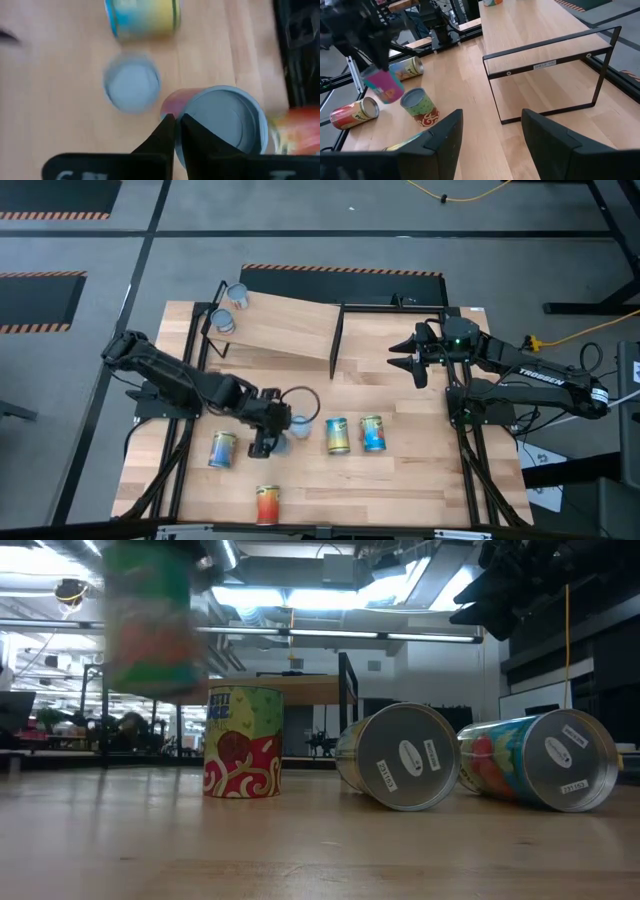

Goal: Pick and place cans onto a shelf
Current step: Put the canned chicken on the shelf

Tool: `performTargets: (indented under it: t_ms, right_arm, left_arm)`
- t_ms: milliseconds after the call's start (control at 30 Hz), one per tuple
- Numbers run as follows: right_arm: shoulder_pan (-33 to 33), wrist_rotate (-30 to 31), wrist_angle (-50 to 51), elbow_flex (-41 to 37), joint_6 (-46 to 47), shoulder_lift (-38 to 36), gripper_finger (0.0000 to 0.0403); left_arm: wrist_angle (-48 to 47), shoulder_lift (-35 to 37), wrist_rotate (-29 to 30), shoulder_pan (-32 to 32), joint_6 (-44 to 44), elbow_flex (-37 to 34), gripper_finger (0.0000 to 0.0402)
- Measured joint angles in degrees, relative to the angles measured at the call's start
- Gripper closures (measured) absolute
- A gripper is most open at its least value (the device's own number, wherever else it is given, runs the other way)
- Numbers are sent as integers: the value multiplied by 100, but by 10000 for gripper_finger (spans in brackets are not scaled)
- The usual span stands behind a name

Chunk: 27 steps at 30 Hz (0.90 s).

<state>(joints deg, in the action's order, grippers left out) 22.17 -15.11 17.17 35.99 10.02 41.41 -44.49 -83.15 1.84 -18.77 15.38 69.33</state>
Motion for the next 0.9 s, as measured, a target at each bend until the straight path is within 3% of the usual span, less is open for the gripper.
performTargets:
  t_ms: [300, 567, 900]
  right_arm:
    - [0, 2, 11, 0, -9, 13, 196]
    - [0, 2, 22, 0, -15, 11, 196]
    - [0, 1, 33, 0, -18, 11, 196]
  left_arm:
    - [-1431, 54, 375, 1072, -1181, 1636, 389]
    - [-2399, 57, 860, 2497, -1708, 2954, 388]
    - [-2744, 58, 982, 4778, -1762, 3422, 388]
